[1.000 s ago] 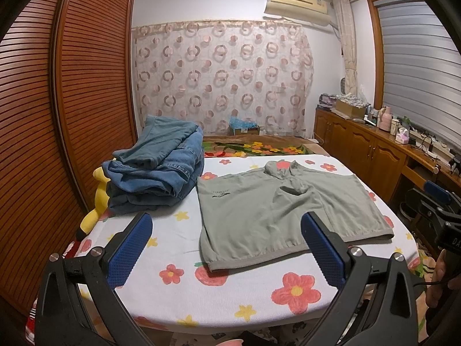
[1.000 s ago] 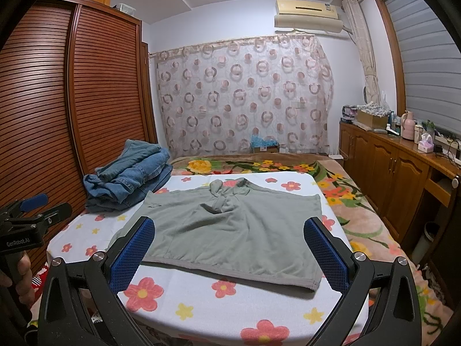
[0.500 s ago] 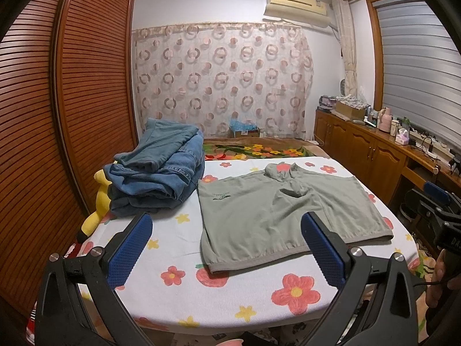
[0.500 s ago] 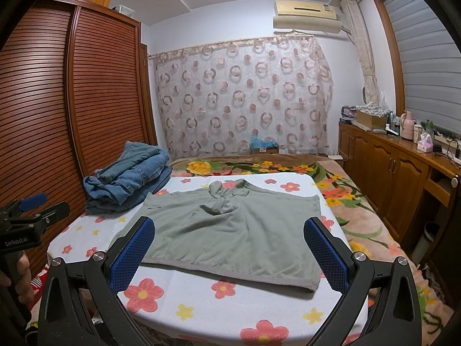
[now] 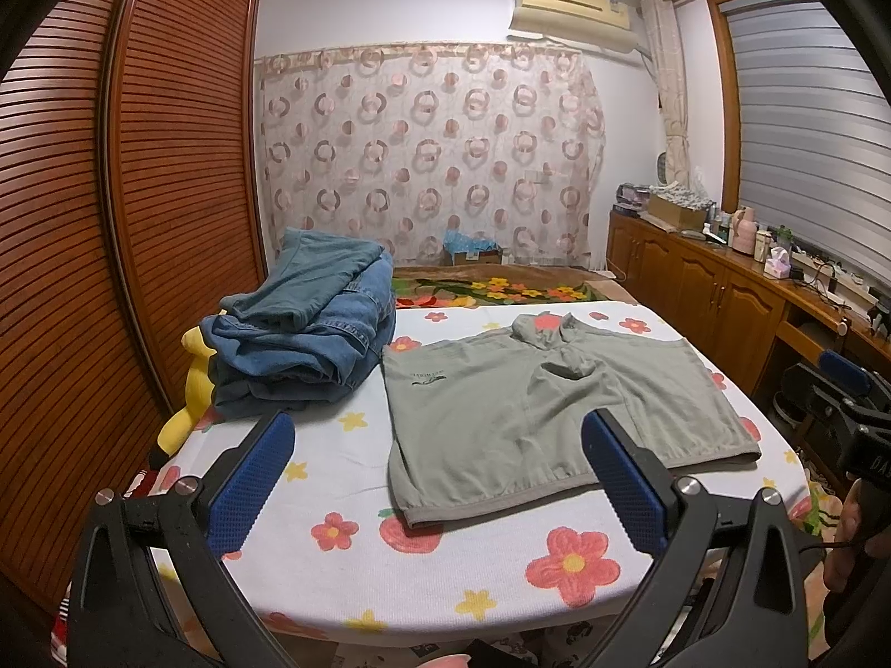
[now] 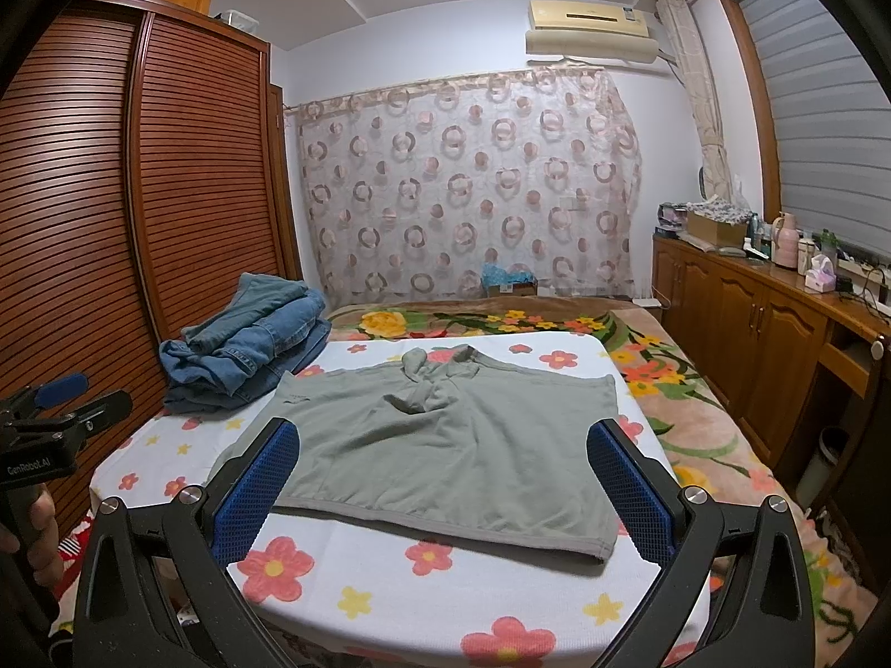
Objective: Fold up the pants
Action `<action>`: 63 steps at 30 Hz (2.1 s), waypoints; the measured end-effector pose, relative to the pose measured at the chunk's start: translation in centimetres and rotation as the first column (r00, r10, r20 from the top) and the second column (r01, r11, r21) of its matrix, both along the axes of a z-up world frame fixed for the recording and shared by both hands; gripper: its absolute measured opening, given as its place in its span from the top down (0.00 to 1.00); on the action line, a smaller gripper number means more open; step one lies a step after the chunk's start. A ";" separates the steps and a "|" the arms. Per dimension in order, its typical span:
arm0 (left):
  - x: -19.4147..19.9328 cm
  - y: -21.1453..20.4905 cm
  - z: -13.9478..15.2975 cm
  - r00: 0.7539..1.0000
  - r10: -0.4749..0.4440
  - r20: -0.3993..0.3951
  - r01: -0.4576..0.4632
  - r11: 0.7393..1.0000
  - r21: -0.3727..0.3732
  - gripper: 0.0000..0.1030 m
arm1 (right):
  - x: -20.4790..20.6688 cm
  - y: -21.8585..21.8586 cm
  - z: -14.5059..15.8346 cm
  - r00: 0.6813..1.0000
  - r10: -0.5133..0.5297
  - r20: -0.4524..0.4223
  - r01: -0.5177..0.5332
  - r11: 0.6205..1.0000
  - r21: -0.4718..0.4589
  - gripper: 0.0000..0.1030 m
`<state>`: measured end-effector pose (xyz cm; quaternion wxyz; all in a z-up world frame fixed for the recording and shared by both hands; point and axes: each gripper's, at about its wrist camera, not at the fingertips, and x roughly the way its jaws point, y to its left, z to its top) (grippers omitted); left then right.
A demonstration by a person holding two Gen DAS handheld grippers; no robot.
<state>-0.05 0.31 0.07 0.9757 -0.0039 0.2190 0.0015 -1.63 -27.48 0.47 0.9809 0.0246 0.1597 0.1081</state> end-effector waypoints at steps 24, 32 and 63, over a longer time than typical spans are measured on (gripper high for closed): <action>3.4 0.1 -3.6 0.994 -0.053 -0.098 0.056 0.998 0.031 0.00 | 2.0 -2.0 -2.0 0.998 -0.028 -0.052 0.029 1.000 0.010 0.01; 4.7 0.3 -5.9 0.986 -0.084 -0.147 0.090 0.995 0.035 0.00 | 2.4 -2.3 -2.3 0.995 -0.068 -0.069 0.065 0.996 -0.054 0.09; 7.8 4.5 -11.3 0.938 -0.091 -0.334 0.108 0.994 0.033 0.36 | 5.3 -1.7 -1.0 0.960 -0.071 -0.269 0.035 0.990 -0.137 0.39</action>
